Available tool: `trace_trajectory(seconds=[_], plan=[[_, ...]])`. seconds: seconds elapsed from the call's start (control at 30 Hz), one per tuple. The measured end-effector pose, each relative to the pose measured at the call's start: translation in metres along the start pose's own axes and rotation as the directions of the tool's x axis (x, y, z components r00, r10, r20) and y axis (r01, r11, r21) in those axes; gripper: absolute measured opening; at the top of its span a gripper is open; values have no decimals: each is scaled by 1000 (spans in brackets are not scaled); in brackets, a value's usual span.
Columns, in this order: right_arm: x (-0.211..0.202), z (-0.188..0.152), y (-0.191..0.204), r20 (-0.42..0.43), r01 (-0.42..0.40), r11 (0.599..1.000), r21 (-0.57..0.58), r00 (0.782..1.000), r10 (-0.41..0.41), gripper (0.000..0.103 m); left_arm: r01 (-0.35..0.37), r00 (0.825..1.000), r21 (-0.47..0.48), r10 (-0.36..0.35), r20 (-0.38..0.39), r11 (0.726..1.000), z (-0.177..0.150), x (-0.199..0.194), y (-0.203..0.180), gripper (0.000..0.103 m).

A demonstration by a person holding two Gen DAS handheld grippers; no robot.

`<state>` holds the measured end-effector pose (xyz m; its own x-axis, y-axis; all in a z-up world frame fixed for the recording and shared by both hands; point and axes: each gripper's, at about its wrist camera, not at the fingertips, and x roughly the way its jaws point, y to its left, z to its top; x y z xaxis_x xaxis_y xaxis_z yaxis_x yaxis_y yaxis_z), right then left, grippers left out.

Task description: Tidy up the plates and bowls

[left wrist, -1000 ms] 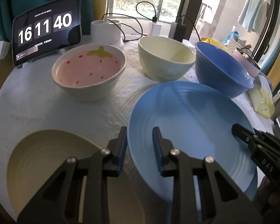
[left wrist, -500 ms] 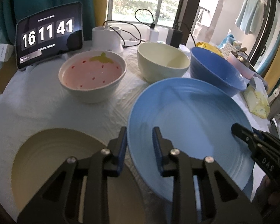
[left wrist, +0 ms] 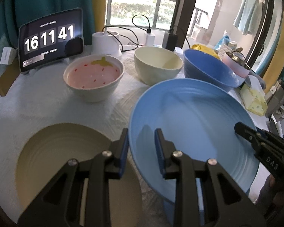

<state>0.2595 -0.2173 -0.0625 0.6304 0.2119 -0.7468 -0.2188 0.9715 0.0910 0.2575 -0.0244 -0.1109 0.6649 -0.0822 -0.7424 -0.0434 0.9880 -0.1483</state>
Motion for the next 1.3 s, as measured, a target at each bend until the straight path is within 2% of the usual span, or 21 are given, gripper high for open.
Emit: trace_trajectory(seconds=[0.7, 1.3], plan=[[-33, -31, -7, 17, 21, 999, 32, 1000, -22, 22, 15, 1000, 46, -15, -6, 999, -31, -27, -16, 28], [-43, -57, -15, 3, 35, 998, 57, 999, -35, 22, 16, 999, 75, -12, -49, 997, -58, -28, -28, 28]])
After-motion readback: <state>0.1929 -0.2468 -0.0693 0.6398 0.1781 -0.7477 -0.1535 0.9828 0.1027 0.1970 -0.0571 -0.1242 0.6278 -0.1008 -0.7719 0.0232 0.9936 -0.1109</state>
